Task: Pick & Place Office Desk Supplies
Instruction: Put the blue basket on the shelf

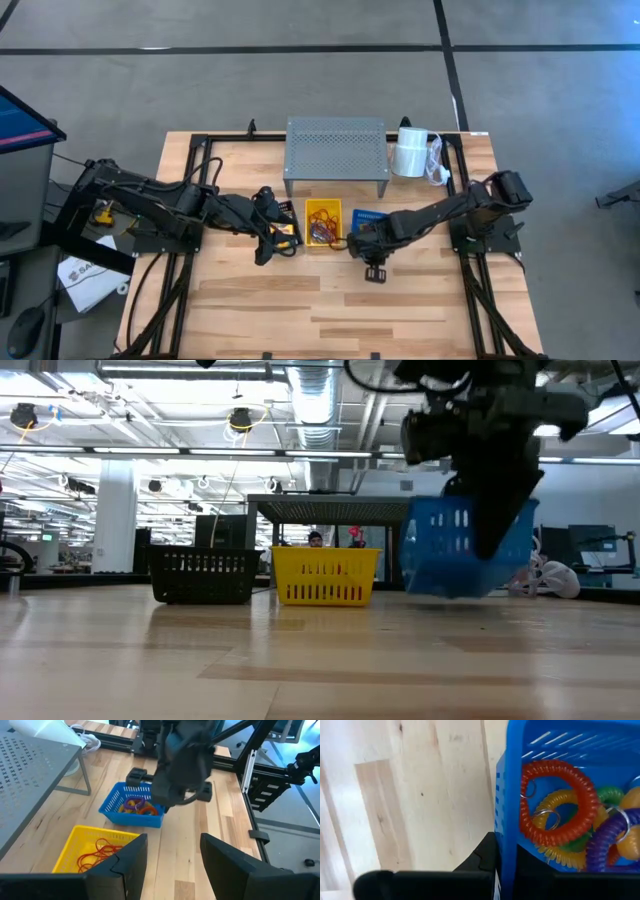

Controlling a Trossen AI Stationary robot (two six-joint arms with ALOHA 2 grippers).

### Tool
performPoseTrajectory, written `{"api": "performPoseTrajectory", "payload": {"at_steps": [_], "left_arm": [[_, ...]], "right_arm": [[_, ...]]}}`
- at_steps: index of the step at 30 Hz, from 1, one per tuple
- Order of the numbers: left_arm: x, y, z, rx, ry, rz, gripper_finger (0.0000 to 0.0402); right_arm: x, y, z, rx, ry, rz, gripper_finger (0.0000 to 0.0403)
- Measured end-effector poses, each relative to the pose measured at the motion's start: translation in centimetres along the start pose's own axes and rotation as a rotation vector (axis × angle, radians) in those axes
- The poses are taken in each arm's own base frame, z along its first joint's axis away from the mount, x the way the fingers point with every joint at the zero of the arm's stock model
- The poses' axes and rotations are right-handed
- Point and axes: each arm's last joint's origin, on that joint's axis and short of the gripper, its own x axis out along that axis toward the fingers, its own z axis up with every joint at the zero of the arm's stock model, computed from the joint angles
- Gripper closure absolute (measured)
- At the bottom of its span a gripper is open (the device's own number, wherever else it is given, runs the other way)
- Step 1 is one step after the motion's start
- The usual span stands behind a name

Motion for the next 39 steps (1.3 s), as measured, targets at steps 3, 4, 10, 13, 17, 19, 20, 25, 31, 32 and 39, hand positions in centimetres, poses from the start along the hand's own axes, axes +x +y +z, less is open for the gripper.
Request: {"api": "performPoseTrajectory", "payload": {"at_steps": [3,4,10,13,17,19,20,25,31,32,39], "left_arm": [[0.0,0.0,0.0,0.000,0.002,0.001,0.0225],[0.0,0.0,0.0,0.001,0.003,0.001,0.0225],[0.0,0.0,-0.1,0.003,0.010,0.003,0.0225],[0.0,0.1,-0.2,0.006,0.019,0.007,0.0225],[0.0,0.1,-0.2,0.007,0.021,0.014,0.0225],[0.0,0.2,-0.2,0.005,0.020,0.019,0.0225],[0.0,0.3,-0.2,0.004,0.020,0.022,0.0225],[0.1,0.4,-0.1,0.002,0.018,0.028,0.0225],[0.1,0.4,-0.1,0.002,0.018,0.027,0.0225],[0.1,0.4,-0.1,0.002,0.018,0.027,0.0225],[0.1,0.4,-0.1,0.022,0.017,0.031,0.0225]], "right_arm": [[-1.1,0.9,0.1,-0.010,-0.018,-0.006,0.0403],[-1.5,1.2,0.0,-0.017,-0.026,-0.012,0.0403],[-5.0,2.4,-0.1,-0.035,-0.090,-0.024,0.0403],[-7.0,2.8,-0.3,-0.041,-0.150,-0.069,0.0403],[-9.3,2.5,-0.5,-0.047,-0.163,-0.090,0.0403],[-10.0,2.1,-0.5,-0.059,-0.155,-0.111,0.0403],[-10.3,2.0,-0.6,-0.068,-0.146,-0.123,0.0403],[-11.6,0.8,-0.3,-0.115,-0.102,-0.158,0.0403],[-12.9,-0.7,0.4,-0.145,-0.097,-0.196,0.0403],[-13.1,-1.0,0.5,-0.148,-0.102,-0.208,0.0403],[-14.7,-2.4,1.3,-0.179,-0.125,-0.259,0.0403]]}}
